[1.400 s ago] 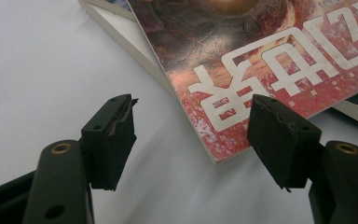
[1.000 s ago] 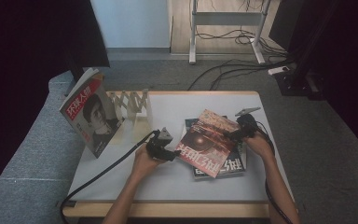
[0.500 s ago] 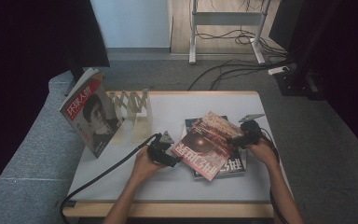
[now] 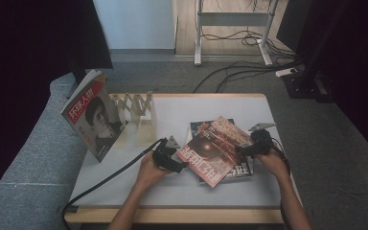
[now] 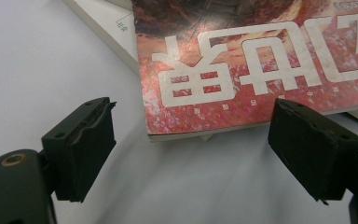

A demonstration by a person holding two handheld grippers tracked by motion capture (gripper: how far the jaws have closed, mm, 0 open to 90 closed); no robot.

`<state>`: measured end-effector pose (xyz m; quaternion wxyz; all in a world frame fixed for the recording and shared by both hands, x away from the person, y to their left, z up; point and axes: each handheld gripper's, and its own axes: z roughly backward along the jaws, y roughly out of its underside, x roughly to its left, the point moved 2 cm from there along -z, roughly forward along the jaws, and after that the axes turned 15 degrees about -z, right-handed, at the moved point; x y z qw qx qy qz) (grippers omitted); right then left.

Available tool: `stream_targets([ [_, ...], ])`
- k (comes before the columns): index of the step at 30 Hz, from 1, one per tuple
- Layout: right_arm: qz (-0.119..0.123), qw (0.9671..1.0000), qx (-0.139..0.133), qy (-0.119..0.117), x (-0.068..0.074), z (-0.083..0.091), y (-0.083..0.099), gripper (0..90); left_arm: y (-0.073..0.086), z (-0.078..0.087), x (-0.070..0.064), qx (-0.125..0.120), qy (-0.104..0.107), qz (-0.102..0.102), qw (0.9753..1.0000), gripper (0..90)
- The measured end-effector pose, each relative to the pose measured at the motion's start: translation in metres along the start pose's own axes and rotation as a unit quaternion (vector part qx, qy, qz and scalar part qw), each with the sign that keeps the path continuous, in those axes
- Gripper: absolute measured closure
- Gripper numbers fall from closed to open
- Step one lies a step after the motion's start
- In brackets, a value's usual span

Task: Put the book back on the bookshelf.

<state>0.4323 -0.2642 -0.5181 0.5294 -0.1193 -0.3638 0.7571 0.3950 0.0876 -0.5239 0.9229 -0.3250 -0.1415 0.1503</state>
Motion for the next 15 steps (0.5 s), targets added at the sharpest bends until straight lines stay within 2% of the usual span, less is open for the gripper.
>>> stream_targets([
  [4, -0.005, 1.0, 0.001, 0.005, 0.001, 0.005, 0.005, 1.7, 0.0, -0.001, 0.002, -0.001, -0.004, 0.006, 1.0, 14.1],
  [15, -0.006, 0.9999, -0.002, 0.008, 0.0, 0.021, 0.02, 2.9, 0.0, -0.007, 0.018, -0.016, -0.008, 0.045, 0.9988, 14.3],
])
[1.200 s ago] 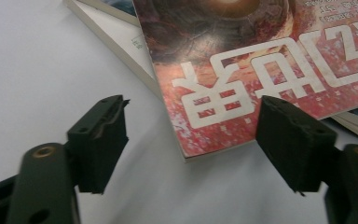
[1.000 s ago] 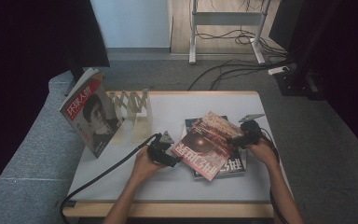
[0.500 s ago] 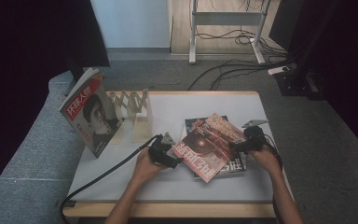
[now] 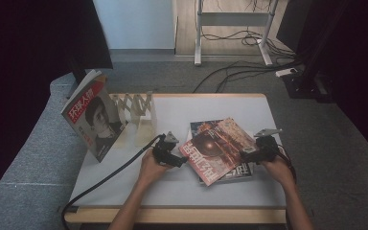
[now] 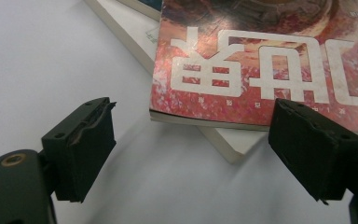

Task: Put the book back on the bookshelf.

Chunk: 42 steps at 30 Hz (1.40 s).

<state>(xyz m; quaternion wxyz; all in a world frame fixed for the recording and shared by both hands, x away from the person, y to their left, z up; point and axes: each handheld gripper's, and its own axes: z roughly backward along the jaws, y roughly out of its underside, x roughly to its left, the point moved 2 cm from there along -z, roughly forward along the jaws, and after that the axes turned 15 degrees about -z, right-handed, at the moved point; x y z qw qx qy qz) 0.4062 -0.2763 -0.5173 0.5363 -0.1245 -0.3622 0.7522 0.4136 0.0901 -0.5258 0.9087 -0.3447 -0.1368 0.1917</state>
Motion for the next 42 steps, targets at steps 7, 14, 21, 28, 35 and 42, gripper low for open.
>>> stream_targets([
  [7, -0.002, 1.0, -0.003, -0.001, 0.001, 0.008, 0.009, 3.9, 0.0, -0.005, 0.01, -0.009, -0.015, 0.024, 0.9996, 14.7],
  [14, 0.0, 1.0, -0.003, 0.0, 0.007, 0.018, 0.02, 4.6, -0.008, -0.007, 0.016, 0.013, -0.049, 0.013, 0.9986, 15.1],
  [21, 0.015, 0.9998, 0.002, 0.013, 0.013, 0.022, 0.032, 5.2, -0.015, -0.011, 0.021, 0.026, -0.074, 0.011, 0.9969, 16.0],
  [28, 0.005, 1.0, -0.002, 0.002, 0.019, 0.03, 0.041, 5.0, -0.014, -0.014, 0.029, 0.025, -0.079, 0.032, 0.996, 15.8],
  [35, -0.009, 0.9997, -0.007, -0.022, 0.02, 0.037, 0.046, 6.0, -0.014, -0.006, 0.026, 0.013, -0.071, 0.035, 0.9967, 16.2],
  [42, -0.013, 0.9996, -0.021, -0.013, 0.012, 0.038, 0.029, 6.1, -0.009, 0.008, 0.002, -0.017, -0.042, 0.023, 0.9987, 16.4],
])
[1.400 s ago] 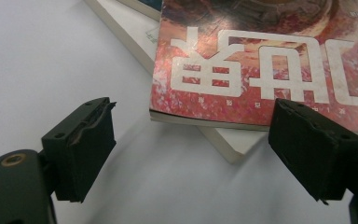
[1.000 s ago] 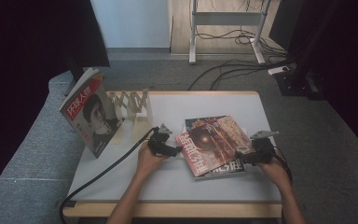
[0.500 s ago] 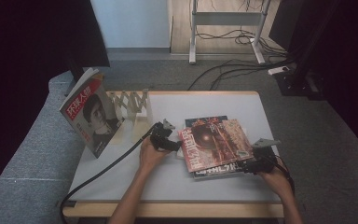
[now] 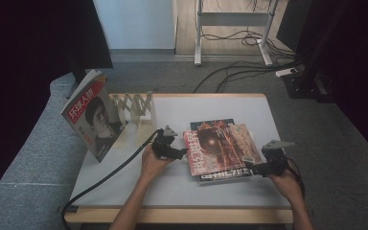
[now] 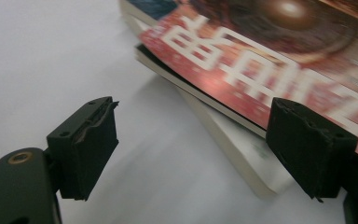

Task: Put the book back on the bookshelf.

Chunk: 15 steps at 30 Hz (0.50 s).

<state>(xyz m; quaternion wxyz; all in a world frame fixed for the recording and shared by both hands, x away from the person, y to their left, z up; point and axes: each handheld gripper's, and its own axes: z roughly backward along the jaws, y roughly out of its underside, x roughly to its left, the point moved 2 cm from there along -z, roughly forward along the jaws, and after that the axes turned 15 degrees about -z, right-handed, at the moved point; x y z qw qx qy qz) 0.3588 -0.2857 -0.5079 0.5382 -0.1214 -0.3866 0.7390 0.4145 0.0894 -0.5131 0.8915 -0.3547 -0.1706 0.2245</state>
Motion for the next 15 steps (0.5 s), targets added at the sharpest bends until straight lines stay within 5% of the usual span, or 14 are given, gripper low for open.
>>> stream_targets([
  [15, -0.007, 0.9998, 0.014, -0.008, -0.005, -0.022, -0.009, 8.0, 0.005, 0.017, -0.056, -0.013, 0.057, -0.056, 0.9967, 14.5],
])
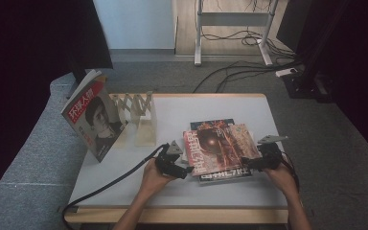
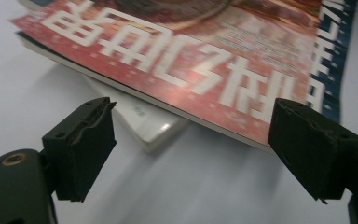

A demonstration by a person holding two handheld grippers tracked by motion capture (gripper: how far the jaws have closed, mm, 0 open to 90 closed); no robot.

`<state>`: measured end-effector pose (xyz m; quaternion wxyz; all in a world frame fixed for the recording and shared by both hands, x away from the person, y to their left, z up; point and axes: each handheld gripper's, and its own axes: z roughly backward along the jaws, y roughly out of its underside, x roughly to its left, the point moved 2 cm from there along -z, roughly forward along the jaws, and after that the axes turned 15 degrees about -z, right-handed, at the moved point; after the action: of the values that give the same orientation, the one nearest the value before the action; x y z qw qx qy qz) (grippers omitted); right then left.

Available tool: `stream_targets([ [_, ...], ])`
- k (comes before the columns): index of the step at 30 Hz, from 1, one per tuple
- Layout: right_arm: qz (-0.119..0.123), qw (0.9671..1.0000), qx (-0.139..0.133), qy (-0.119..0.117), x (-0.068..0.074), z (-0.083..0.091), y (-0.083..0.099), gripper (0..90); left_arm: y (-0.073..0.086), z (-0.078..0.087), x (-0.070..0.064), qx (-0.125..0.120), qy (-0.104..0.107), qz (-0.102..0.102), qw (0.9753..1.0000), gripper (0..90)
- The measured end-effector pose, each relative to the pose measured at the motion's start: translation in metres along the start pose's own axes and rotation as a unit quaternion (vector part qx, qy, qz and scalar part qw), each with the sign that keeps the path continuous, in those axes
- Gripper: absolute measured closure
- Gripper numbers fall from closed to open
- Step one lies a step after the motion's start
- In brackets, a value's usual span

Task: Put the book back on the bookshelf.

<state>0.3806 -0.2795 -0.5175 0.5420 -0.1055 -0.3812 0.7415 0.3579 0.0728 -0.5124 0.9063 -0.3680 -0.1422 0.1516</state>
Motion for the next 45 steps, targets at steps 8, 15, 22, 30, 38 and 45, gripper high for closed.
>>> stream_targets([
  [8, -0.009, 0.9999, -0.001, -0.014, -0.002, -0.001, 0.003, 9.1, 0.004, -0.004, -0.012, 0.005, 0.007, -0.01, 0.9999, 14.7],
  [15, -0.014, 0.9998, -0.002, -0.013, 0.001, 0.002, 0.006, 8.8, 0.007, -0.009, -0.011, 0.009, 0.003, -0.011, 0.9999, 14.0],
  [22, -0.015, 0.9997, -0.011, -0.018, 0.008, 0.009, 0.015, 8.3, 0.008, -0.009, -0.003, 0.016, 0.002, -0.016, 0.9997, 14.6],
  [30, -0.013, 0.9996, -0.022, -0.015, 0.014, 0.016, 0.022, 7.8, 0.009, -0.007, -0.001, 0.009, 0.028, -0.013, 0.9995, 25.0],
  [38, -0.01, 0.9997, -0.017, -0.011, 0.02, 0.014, 0.028, 7.1, 0.013, -0.002, 0.002, 0.007, 0.034, -0.008, 0.9994, 31.9],
  [45, -0.008, 0.9996, -0.014, -0.022, 0.028, 0.016, 0.032, 7.3, 0.015, 0.002, 0.007, 0.012, 0.022, -0.001, 0.9997, 38.7],
])
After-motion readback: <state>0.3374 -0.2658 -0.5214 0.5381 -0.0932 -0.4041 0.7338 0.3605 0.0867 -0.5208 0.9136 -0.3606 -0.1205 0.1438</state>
